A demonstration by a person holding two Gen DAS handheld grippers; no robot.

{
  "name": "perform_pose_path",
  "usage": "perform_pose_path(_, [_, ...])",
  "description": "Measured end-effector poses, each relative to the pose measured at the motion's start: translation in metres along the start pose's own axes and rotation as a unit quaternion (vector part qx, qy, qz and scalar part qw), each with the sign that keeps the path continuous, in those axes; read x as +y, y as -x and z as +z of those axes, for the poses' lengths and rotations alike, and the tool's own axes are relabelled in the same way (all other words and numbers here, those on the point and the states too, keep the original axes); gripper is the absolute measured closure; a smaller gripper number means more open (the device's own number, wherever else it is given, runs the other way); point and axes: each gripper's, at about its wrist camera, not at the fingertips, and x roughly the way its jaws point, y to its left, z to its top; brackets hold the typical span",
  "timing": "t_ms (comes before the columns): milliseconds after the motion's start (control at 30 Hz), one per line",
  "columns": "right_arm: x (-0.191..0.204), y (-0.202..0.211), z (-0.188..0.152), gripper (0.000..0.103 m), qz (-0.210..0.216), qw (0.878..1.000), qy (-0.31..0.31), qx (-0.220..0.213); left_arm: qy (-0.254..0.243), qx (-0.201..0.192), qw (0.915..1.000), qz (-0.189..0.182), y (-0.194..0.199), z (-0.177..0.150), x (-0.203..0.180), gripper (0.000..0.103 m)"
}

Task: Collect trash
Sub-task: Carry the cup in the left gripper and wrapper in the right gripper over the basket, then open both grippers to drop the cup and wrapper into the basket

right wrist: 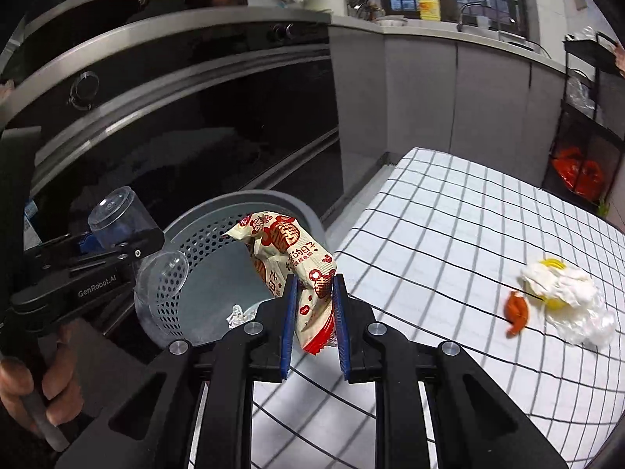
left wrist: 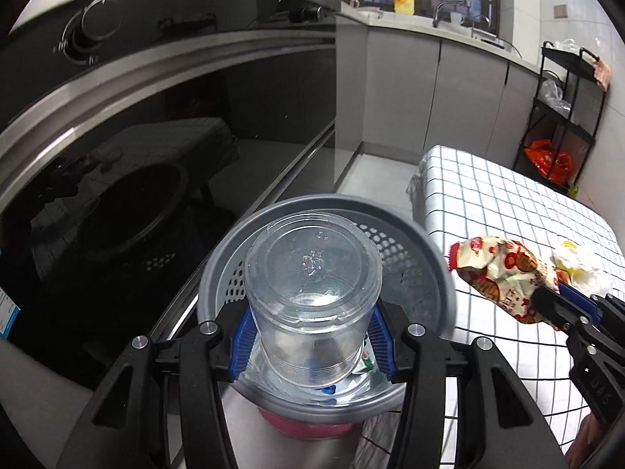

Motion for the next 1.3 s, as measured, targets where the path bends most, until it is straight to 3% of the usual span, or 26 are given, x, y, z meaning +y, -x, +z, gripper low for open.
perform_pose_path(600, [0.033, -0.075, 0.026, 0.084, 0.026, 0.998, 0.005, 0.053, 0.016, 0.031, 0.9993, 0.013, -0.037, 0.006, 0.025, 0.051])
perform_pose_path(800, [0.032, -0.076, 0.027, 0.082, 0.033, 0.998, 0.006, 0.049, 0.019, 0.036, 0.9989, 0.022, -0.043, 0.006, 0.029, 0.048])
perform_pose_path(900, [0.032, -0.072, 0.028, 0.069, 0.031, 0.999, 0.005, 0.040, 0.023, 0.038, 0.9987, 0.024, -0.044, 0.006, 0.032, 0.045])
perform_pose_path(933, [0.032, -0.070, 0.029, 0.065, 0.031, 0.999, 0.004, 0.038, 0.025, 0.039, 0.9986, 0.026, -0.044, 0.006, 0.033, 0.040])
perform_pose_path(1067, [0.031, -0.067, 0.029, 0.064, 0.031, 0.999, 0.002, 0.035, 0.030, 0.036, 0.9985, 0.028, -0.042, 0.007, 0.036, 0.032])
perform_pose_path(1300, [0.029, -0.069, 0.025, 0.064, 0.032, 0.999, -0.001, 0.037, 0.030, 0.033, 0.9986, 0.030, -0.040, 0.007, 0.036, 0.032])
